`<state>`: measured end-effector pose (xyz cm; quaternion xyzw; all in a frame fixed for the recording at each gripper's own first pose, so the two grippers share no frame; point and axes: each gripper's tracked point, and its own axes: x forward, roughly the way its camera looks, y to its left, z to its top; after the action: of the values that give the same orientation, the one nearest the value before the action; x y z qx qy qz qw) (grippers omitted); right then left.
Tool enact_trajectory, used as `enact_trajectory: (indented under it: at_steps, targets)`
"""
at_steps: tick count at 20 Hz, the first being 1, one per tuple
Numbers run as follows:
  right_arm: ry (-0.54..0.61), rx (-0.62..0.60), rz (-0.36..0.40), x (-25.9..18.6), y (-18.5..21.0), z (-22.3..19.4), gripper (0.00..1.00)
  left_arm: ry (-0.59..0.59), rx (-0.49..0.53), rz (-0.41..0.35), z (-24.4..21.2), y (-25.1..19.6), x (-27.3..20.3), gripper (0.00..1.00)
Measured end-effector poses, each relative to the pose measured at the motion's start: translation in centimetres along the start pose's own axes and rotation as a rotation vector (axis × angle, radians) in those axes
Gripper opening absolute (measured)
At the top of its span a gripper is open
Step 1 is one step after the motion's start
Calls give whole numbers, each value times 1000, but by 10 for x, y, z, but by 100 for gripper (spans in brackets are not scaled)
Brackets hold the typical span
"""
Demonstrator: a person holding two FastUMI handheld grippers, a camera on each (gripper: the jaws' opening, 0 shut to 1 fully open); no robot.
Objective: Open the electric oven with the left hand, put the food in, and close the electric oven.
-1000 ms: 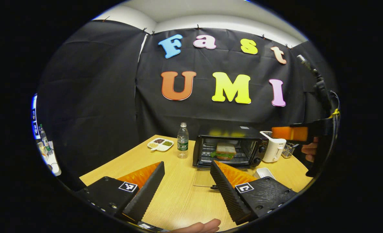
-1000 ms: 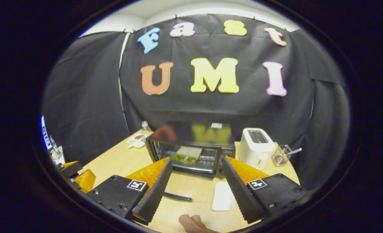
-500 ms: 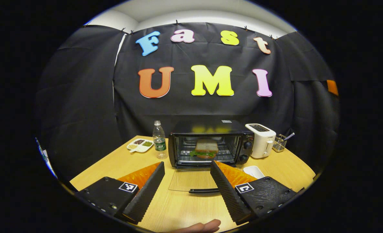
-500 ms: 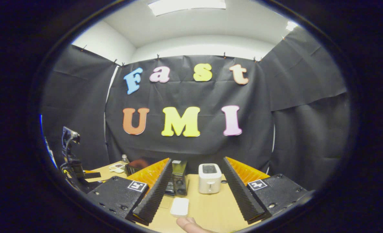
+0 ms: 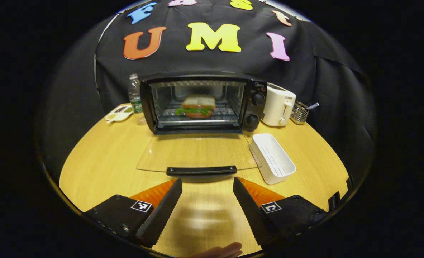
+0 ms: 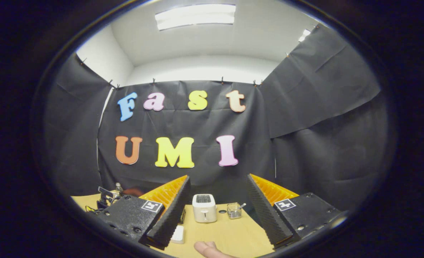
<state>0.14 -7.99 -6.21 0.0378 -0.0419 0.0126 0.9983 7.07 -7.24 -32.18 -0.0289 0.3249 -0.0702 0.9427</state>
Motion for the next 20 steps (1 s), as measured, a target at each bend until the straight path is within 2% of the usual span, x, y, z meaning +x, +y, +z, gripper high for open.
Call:
enact_trajectory:
  at_steps: [1,4,5,6,7,9,10,12,20]
  targets:
    - [0,10,1,0,-3,-3,98,24,18,4,-6,0,6,94]
    - [42,-7,-31,7,-25,-22,98,88,48,33,-22,-1,22,95]
    - [56,-10,-45,10,-30,-25,86,104,38,46,-24,1,29,95]
    - [62,-6,-49,12,-33,-26,98,107,27,61,-24,4,34,100]
    - [64,0,-45,13,-33,-28,98,111,24,62,-23,5,38,96]
    - [76,4,-41,18,-32,-36,98,122,4,82,-22,12,45,100]
    - [89,7,-43,20,-34,-40,98,119,-9,89,-19,15,49,96]
    - [109,12,-42,22,-36,-47,98,113,-25,93,-14,20,51,96]
    - [127,28,-40,28,-34,-57,98,93,-14,89,-4,20,51,95]
